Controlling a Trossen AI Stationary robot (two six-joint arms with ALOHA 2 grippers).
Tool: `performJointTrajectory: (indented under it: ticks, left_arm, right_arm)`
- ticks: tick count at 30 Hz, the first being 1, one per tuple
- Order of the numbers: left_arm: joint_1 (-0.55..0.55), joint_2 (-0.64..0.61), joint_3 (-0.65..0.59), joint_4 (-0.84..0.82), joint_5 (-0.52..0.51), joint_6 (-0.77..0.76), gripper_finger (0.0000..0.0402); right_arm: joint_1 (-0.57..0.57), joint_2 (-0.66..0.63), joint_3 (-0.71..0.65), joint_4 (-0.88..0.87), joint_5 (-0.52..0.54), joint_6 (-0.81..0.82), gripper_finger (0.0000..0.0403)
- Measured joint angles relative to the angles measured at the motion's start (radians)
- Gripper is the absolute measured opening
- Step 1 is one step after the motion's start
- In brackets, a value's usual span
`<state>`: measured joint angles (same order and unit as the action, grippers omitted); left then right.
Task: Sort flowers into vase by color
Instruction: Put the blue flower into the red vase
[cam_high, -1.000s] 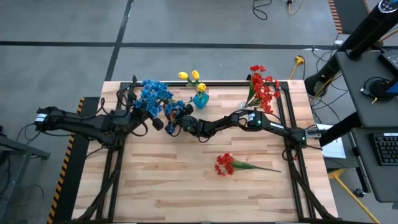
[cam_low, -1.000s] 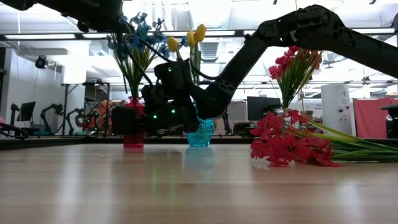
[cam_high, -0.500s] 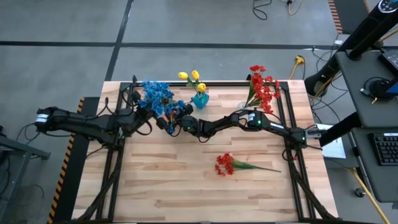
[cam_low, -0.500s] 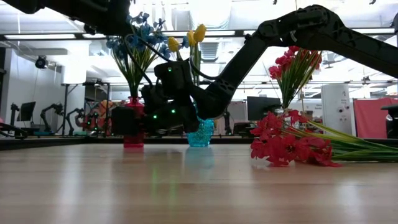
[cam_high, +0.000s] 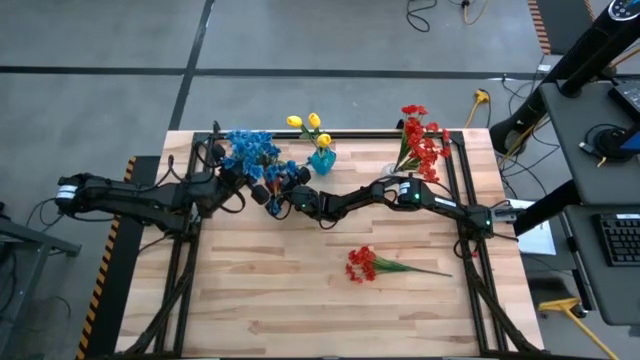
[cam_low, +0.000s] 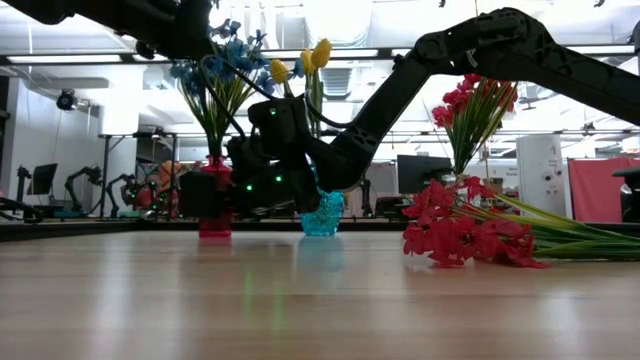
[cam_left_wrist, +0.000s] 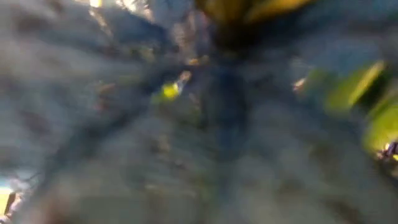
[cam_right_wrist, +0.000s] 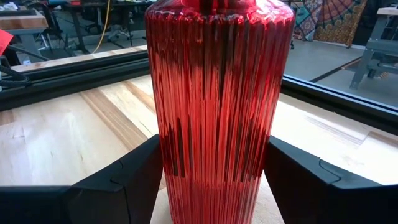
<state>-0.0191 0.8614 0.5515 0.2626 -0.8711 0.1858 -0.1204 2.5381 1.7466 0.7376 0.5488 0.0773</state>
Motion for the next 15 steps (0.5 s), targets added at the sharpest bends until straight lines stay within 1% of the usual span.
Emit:
performJointTrajectory:
  ticks: [7,11,15]
  left_arm:
    - [0.011,0.001,-0.006,0.000,0.003,-0.015,0.0038]
    - [0.020,0.001,-0.006,-0.001,0.047,-0.028,0.0038]
    - [0.026,0.001,-0.006,-0.003,0.071,-0.049,0.0038]
  right_arm:
    - [0.000,0.000,0.000,0.000,-0.001,-0.002,0.0246]
    - [0.000,0.000,0.000,0.000,-0.001,-0.003,0.0246]
    - [0.000,0.000,0.000,0.000,-0.002,-0.003,0.0247]
